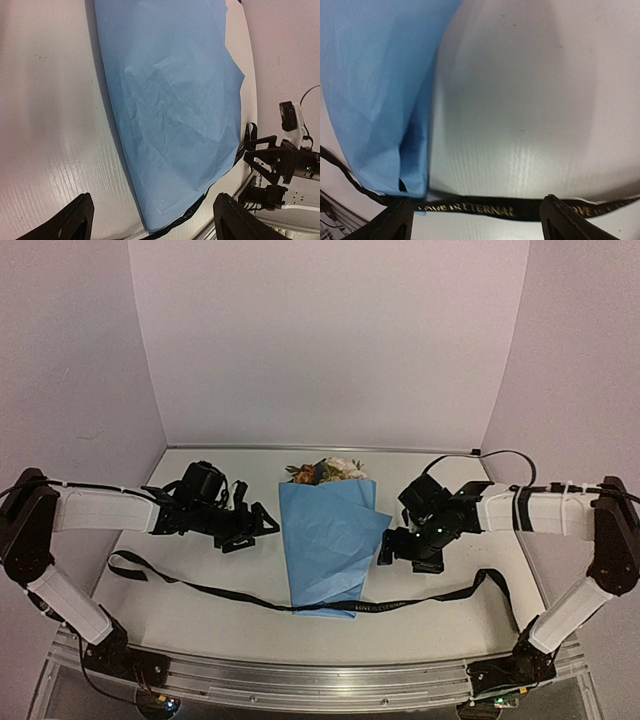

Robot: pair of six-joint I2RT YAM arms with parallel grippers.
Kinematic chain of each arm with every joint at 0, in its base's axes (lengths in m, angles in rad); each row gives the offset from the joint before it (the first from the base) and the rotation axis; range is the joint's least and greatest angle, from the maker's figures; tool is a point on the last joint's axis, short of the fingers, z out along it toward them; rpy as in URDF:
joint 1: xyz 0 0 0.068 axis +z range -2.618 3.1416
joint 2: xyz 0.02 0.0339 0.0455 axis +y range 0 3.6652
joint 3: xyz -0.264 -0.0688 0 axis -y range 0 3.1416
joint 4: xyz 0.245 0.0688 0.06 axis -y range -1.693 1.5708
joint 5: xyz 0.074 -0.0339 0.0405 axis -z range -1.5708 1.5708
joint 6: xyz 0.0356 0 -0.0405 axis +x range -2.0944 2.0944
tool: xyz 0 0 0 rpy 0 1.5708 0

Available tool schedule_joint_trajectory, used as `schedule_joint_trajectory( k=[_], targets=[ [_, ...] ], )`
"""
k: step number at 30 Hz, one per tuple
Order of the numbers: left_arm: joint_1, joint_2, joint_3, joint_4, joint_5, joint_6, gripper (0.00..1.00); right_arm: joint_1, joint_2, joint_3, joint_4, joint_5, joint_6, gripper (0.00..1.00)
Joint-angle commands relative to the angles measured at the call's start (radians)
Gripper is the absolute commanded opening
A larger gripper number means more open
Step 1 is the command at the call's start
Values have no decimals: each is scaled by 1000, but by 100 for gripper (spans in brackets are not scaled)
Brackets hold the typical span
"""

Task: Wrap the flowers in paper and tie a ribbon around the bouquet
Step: Pick up the folded bouquet from the center of the board, then place the folded bouquet on the ribbon.

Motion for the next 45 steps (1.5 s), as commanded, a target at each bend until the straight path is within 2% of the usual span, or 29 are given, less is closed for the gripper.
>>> schedule_joint_trajectory(
  k=[1, 7, 12, 18, 23, 28, 30, 36, 45],
  targets=[
    [3, 71, -11, 128, 89, 15, 85, 14, 107, 8, 312, -58, 56, 87],
    [3, 193, 27, 169, 110, 7, 84, 27, 228, 25, 426, -70, 81, 82],
    [3, 278, 60, 201, 150, -13, 78, 27, 267, 16, 464, -68, 93, 75],
    [3, 355, 86, 254, 201, -56, 65, 27, 318, 21, 542, -109, 142, 56],
    [2, 413, 115, 293, 238, -90, 52, 26, 344, 22, 583, -108, 162, 44],
    [3, 457, 182, 262, 237, -76, 40, 18, 369, 70, 583, -94, 145, 18],
    [5, 475, 220, 227, 230, -57, 36, 10, 384, 91, 583, -92, 142, 10],
    [20, 533, 327, 148, 231, -38, 27, -33, 414, 145, 571, -92, 149, 2],
    [34, 562, 424, 83, 329, -98, 10, -41, 394, 298, 274, -103, 155, 0]
  ],
)
